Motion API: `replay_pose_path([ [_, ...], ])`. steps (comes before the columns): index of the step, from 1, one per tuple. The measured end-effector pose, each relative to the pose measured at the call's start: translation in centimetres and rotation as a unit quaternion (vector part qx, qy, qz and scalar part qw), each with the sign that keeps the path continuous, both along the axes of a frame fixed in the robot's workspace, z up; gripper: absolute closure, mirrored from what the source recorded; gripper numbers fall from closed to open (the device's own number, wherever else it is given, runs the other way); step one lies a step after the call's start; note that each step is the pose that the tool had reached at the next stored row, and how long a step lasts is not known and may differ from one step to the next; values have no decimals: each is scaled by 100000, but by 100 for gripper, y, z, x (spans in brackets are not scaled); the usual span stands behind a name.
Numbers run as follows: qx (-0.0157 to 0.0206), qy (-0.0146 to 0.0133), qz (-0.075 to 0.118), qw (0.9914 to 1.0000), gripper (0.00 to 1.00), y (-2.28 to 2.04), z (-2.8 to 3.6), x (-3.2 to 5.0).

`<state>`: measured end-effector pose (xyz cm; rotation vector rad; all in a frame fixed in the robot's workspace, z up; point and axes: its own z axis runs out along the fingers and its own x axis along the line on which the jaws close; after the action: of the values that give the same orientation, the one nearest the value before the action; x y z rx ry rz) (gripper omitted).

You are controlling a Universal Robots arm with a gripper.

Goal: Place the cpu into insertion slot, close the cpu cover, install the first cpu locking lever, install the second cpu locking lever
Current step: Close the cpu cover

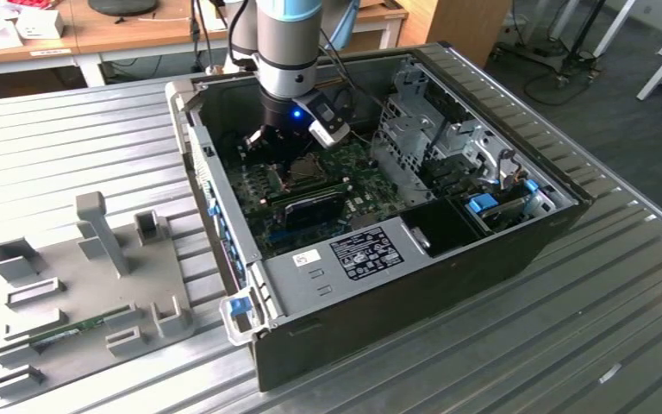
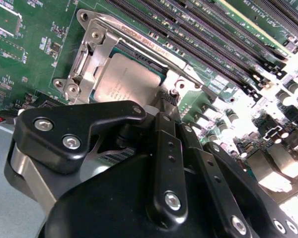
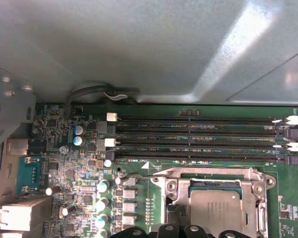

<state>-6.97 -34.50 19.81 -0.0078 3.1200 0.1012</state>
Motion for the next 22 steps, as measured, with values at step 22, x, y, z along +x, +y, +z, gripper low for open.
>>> replay_pose_path([
  [22,7,-1,0,100000,90,0,-4,0],
])
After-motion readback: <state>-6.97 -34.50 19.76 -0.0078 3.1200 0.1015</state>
